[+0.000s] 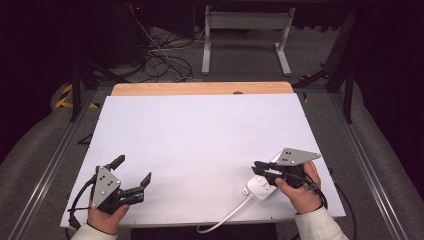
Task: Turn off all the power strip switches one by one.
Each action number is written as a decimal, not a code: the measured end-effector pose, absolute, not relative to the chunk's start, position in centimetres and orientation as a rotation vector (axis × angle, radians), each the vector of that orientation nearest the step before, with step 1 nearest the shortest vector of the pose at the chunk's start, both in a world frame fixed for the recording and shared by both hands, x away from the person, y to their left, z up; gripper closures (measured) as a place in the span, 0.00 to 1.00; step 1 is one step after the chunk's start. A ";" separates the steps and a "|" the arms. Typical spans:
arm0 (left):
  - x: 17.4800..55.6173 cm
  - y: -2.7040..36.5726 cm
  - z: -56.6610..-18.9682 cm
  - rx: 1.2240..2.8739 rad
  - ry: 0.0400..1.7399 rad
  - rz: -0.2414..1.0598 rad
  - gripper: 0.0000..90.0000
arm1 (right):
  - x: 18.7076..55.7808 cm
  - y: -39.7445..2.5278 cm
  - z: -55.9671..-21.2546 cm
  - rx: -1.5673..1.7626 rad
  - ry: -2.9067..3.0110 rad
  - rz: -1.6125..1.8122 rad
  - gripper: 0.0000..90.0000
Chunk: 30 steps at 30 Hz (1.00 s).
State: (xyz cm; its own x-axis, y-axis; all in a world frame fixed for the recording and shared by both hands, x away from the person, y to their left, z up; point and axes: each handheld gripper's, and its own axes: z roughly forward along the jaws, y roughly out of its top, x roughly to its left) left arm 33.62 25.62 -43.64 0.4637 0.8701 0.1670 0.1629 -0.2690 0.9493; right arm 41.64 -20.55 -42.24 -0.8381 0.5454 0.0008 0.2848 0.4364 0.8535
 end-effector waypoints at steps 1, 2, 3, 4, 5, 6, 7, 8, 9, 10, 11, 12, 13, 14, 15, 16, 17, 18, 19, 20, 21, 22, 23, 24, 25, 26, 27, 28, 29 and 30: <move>33.6 25.6 -43.6 1.722 0.890 0.895 0.10 | 41.6 -20.5 -42.2 0.722 2.413 1.372 0.66; 33.6 25.6 -43.6 1.721 0.890 0.894 0.10 | 41.6 -20.4 -42.1 0.723 2.405 1.391 0.58; 33.6 25.6 -43.6 1.723 0.891 0.895 0.10 | 41.6 -20.4 -42.0 0.723 2.393 1.414 0.54; 33.6 25.6 -43.6 1.723 0.892 0.895 0.10 | 41.6 -20.3 -42.0 0.729 2.375 1.438 0.50; 33.6 25.7 -43.6 1.725 0.894 0.896 0.10 | 41.6 -20.3 -41.9 0.734 2.355 1.459 0.46; 33.6 25.7 -43.6 1.725 0.894 0.897 0.10 | 41.6 -20.3 -41.8 0.725 2.340 1.467 0.44; 33.6 25.7 -43.6 1.724 0.893 0.898 0.10 | 41.6 -20.2 -41.7 0.721 2.329 1.479 0.43; 33.6 25.7 -43.6 1.720 0.894 0.897 0.10 | 41.6 -20.2 -41.6 0.719 2.321 1.481 0.41; 33.5 25.7 -43.6 1.718 0.894 0.898 0.10 | 41.5 -20.2 -41.6 0.745 2.315 1.491 0.37; 33.5 25.7 -43.6 1.718 0.895 0.895 0.10 | 41.5 -20.2 -41.5 0.767 2.329 1.478 0.37; 33.5 25.7 -43.6 1.719 0.894 0.896 0.10 | 41.4 -20.2 -41.4 0.780 2.329 1.466 0.35; 33.5 25.7 -43.6 1.718 0.894 0.895 0.10 | 41.4 -20.2 -41.2 0.767 2.313 1.471 0.34; 33.5 25.7 -43.6 1.718 0.896 0.895 0.10 | 41.5 -20.3 -41.1 0.759 2.298 1.482 0.34; 33.6 25.7 -43.6 1.721 0.896 0.894 0.10 | 41.5 -20.4 -41.0 0.768 2.298 1.482 0.33; 33.6 25.7 -43.6 1.724 0.897 0.894 0.10 | 41.5 -20.6 -40.8 0.785 2.301 1.476 0.30; 33.6 25.8 -43.6 1.727 0.894 0.891 0.10 | 41.6 -20.7 -40.8 0.786 2.289 1.480 0.30; 33.6 25.8 -43.6 1.730 0.894 0.892 0.10 | 41.7 -20.9 -40.7 0.784 2.277 1.479 0.29; 33.6 25.8 -43.6 1.731 0.894 0.892 0.10 | 41.8 -21.2 -40.7 0.786 2.271 1.487 0.27; 33.6 25.8 -43.5 1.733 0.893 0.891 0.10 | 41.8 -21.4 -40.7 0.786 2.262 1.493 0.26; 33.6 25.8 -43.5 1.733 0.892 0.894 0.10 | 41.8 -21.5 -40.7 0.780 2.251 1.491 0.25; 33.7 25.8 -43.5 1.733 0.890 0.895 0.10 | 41.8 -21.7 -40.8 0.765 2.240 1.480 0.24; 33.7 25.8 -43.6 1.735 0.893 0.891 0.10 | 41.9 -21.8 -40.8 0.758 2.223 1.476 0.23; 33.7 25.8 -43.6 1.733 0.896 0.890 0.10 | 42.0 -22.1 -40.9 0.765 2.204 1.487 0.21; 33.7 25.8 -43.6 1.734 0.896 0.889 0.10 | 42.0 -22.3 -40.9 0.770 2.194 1.500 0.18; 33.7 25.8 -43.6 1.734 0.895 0.889 0.10 | 42.1 -22.6 -41.0 0.767 2.185 1.515 0.16; 33.7 25.8 -43.6 1.734 0.895 0.892 0.10 | 42.2 -22.8 -41.1 0.770 2.175 1.530 0.14; 33.7 25.9 -43.6 1.736 0.893 0.889 0.10 | 42.3 -23.1 -41.3 0.773 2.166 1.548 0.13; 33.7 25.9 -43.6 1.732 0.897 0.889 0.10 | 42.4 -23.4 -41.5 0.779 2.160 1.564 0.11; 33.7 25.9 -43.6 1.732 0.899 0.887 0.10 | 42.5 -23.6 -41.7 0.781 2.156 1.569 0.08; 33.7 25.9 -43.6 1.733 0.900 0.884 0.10 | 42.5 -23.8 -41.9 0.761 2.148 1.566 0.06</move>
State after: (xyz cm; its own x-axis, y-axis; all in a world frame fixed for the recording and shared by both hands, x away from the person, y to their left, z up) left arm 33.74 25.90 -43.60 0.4659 0.8700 0.1613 0.1764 -0.2700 0.9466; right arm 42.54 -23.78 -41.93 -0.7837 0.6209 0.0150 0.2042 0.2349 0.9503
